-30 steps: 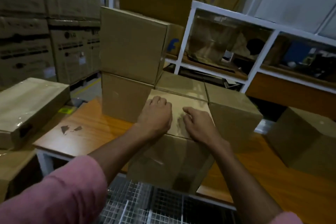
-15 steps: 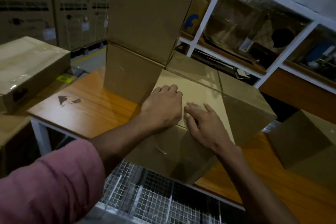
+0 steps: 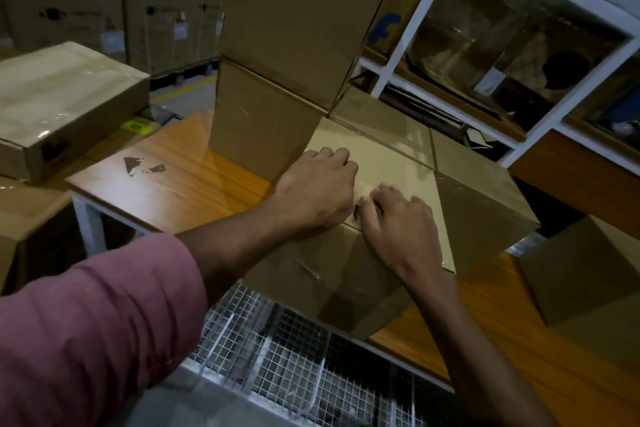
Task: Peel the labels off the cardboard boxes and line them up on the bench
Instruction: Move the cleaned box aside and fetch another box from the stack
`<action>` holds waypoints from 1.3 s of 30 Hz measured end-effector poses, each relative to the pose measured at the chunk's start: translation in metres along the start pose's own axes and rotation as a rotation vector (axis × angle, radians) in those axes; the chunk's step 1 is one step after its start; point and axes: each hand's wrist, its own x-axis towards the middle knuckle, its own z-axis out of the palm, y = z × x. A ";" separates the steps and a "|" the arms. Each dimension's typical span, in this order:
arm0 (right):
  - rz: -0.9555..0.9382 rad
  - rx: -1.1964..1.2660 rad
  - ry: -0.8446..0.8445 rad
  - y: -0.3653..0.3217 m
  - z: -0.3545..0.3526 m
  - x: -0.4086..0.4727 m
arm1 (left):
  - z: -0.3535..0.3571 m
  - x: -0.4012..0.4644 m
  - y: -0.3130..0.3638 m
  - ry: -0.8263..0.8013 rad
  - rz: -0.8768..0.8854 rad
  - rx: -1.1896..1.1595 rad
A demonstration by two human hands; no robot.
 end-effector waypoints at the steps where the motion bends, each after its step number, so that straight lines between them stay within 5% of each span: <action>1: -0.069 0.047 0.034 0.003 0.000 -0.003 | 0.001 0.000 0.000 0.011 0.003 -0.003; 3: -0.161 0.109 -0.017 0.007 -0.001 -0.004 | 0.001 0.000 0.000 0.022 0.005 -0.009; 6: -0.031 0.039 -0.145 0.005 -0.001 0.006 | 0.000 0.002 -0.001 0.015 0.007 -0.004; 10: -0.046 0.094 0.002 0.006 -0.001 -0.003 | 0.001 0.000 -0.001 0.031 0.005 -0.005; 12: -0.154 0.208 -0.046 0.010 -0.002 -0.004 | 0.002 0.000 0.001 0.040 0.009 -0.004; 16: 0.021 0.079 -0.152 0.009 -0.001 0.008 | 0.001 0.001 -0.001 0.040 -0.016 -0.010; 19: -0.057 0.172 -0.075 0.010 -0.003 0.000 | 0.004 0.000 0.000 0.049 -0.007 0.002; 23: -0.042 0.127 -0.219 0.009 -0.006 0.008 | 0.002 0.005 0.000 0.038 -0.018 -0.028; 26: 0.073 0.033 -0.139 0.005 -0.003 0.007 | 0.002 0.003 -0.001 0.034 -0.027 -0.036; 28: -0.040 0.098 -0.061 0.009 0.000 0.000 | 0.005 0.000 0.000 0.066 -0.025 -0.028; 32: -0.054 0.135 -0.212 0.012 -0.003 0.010 | 0.004 0.005 0.001 0.067 -0.043 -0.056; 35: 0.027 0.045 -0.122 0.006 0.000 0.005 | 0.004 0.002 -0.001 0.065 -0.039 -0.046; 39: -0.113 0.198 -0.141 0.010 -0.003 0.000 | 0.005 0.002 0.001 0.097 -0.028 -0.033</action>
